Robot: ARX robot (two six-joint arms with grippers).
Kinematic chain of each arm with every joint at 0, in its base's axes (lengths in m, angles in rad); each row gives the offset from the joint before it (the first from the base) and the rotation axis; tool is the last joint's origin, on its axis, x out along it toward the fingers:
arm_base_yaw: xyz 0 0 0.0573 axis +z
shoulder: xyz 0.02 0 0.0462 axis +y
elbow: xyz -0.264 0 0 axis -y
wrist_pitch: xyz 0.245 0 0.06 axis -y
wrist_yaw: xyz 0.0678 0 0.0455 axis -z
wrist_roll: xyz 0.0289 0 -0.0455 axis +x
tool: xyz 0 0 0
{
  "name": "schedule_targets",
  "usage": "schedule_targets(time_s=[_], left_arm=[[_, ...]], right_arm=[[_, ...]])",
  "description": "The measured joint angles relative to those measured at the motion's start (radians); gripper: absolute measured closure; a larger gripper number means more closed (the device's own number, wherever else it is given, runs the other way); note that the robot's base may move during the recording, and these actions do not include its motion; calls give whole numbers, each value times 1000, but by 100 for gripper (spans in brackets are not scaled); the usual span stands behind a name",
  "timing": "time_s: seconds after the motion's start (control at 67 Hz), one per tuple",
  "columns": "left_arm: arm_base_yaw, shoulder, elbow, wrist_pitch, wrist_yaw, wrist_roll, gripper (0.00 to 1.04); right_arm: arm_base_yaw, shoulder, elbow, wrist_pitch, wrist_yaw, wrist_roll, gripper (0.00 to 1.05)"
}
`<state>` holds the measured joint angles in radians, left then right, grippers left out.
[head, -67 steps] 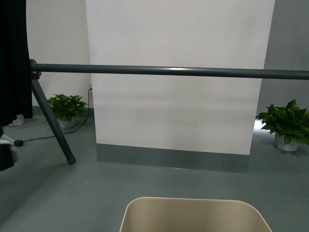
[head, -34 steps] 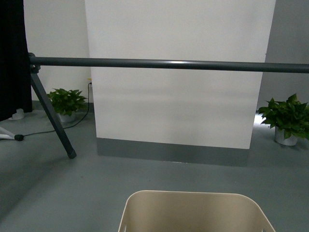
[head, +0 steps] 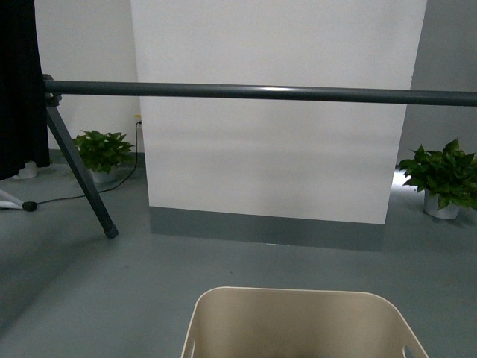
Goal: Move hamper under clothes hanger
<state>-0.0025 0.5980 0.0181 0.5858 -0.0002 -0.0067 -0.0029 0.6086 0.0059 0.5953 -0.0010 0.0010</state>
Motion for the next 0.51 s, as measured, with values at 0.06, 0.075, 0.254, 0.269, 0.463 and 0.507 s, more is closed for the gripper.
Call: schedule_targets(time_s=[0.06, 0.075, 0.254, 0.269, 0.463, 0.507], left_arm=[[0, -40, 0, -35, 0, 0, 101], [0, -47, 0, -41, 0, 0, 101], [0, -147, 0, -138, 0, 0, 101], [0, -150, 0, -140, 0, 0, 101], [0, -267, 0, -250, 0, 0, 101], [0, -283, 0, -267, 0, 0, 101]], right_arm=[[0, -40, 0, -36, 0, 0, 103], [0, -47, 0, -42, 0, 0, 103], [0, -148, 0, -138, 0, 0, 103], [0, -153, 0, -143, 0, 0, 103], [0, -271, 0, -255, 0, 0, 103], [0, -287, 0, -272, 0, 0, 103]])
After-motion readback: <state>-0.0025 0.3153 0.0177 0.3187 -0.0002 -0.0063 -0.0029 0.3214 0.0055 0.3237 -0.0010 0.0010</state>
